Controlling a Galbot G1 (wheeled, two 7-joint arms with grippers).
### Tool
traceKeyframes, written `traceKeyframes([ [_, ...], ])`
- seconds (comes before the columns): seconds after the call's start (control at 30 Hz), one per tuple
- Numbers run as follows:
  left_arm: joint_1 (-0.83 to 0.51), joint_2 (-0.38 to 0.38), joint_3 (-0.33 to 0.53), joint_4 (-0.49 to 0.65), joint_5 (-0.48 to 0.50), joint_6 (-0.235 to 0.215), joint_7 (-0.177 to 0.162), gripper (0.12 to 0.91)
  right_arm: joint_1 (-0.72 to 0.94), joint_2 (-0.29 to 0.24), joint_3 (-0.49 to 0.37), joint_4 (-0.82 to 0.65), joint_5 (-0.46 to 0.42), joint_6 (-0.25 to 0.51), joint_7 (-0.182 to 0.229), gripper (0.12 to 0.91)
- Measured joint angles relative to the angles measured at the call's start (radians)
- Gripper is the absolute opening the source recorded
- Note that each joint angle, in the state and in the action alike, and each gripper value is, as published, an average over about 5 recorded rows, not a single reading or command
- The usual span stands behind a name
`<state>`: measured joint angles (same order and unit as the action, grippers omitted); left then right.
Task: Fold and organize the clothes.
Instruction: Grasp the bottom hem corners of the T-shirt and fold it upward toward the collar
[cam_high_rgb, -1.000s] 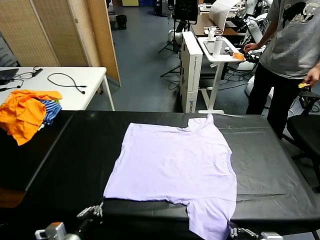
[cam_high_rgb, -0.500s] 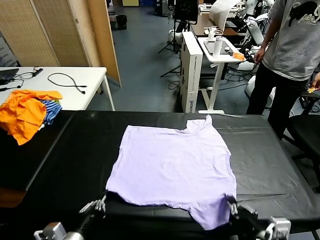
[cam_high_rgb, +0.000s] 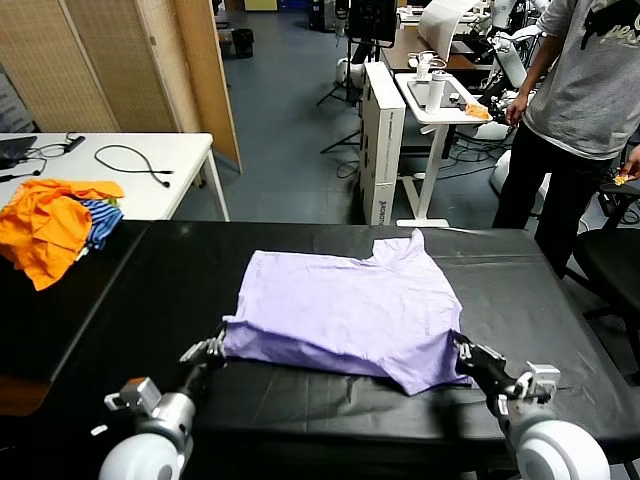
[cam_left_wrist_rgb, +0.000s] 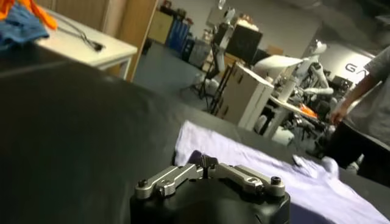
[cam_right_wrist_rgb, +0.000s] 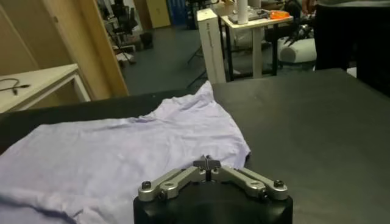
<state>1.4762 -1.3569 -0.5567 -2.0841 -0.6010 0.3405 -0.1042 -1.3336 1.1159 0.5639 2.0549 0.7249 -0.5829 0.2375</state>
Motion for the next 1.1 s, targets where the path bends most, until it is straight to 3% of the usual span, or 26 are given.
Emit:
traceKeyframes([
  [0.5,-0.099,0.025,0.026,0.12,0.036,0.0,-0.009,0.146,0.063,0.008,-0.035,-0.073,-0.018,-0.015,-0.006,0.148],
  [0.57,-0.102,0.025,0.026,0.124,0.036,0.001,-0.013,0.146,0.055,0.006,-0.028,-0.066,-0.016,-0.024,-0.014,0.202],
  [0.63,-0.102,0.026,0.026,0.125,0.04,0.006,-0.013,0.157,0.042,0.002,-0.018,-0.055,-0.018,-0.032,-0.024,0.313],
  [0.73,-0.105,0.028,0.027,0.13,0.051,0.015,-0.014,0.265,0.017,-0.007,-0.004,-0.028,-0.029,-0.04,-0.04,0.502],
  [0.93,-0.102,0.028,0.026,0.127,0.062,0.017,-0.019,0.641,-0.066,-0.022,0.034,0.042,-0.066,-0.054,-0.057,0.841],
  [1.03,-0.091,0.027,0.024,0.116,0.072,0.022,-0.02,0.812,-0.119,-0.032,0.055,0.072,-0.077,-0.049,-0.073,0.897],
  [1.1,-0.08,0.026,0.022,0.107,0.082,0.026,-0.022,0.878,-0.149,-0.038,0.067,0.079,-0.079,-0.045,-0.08,0.904],
])
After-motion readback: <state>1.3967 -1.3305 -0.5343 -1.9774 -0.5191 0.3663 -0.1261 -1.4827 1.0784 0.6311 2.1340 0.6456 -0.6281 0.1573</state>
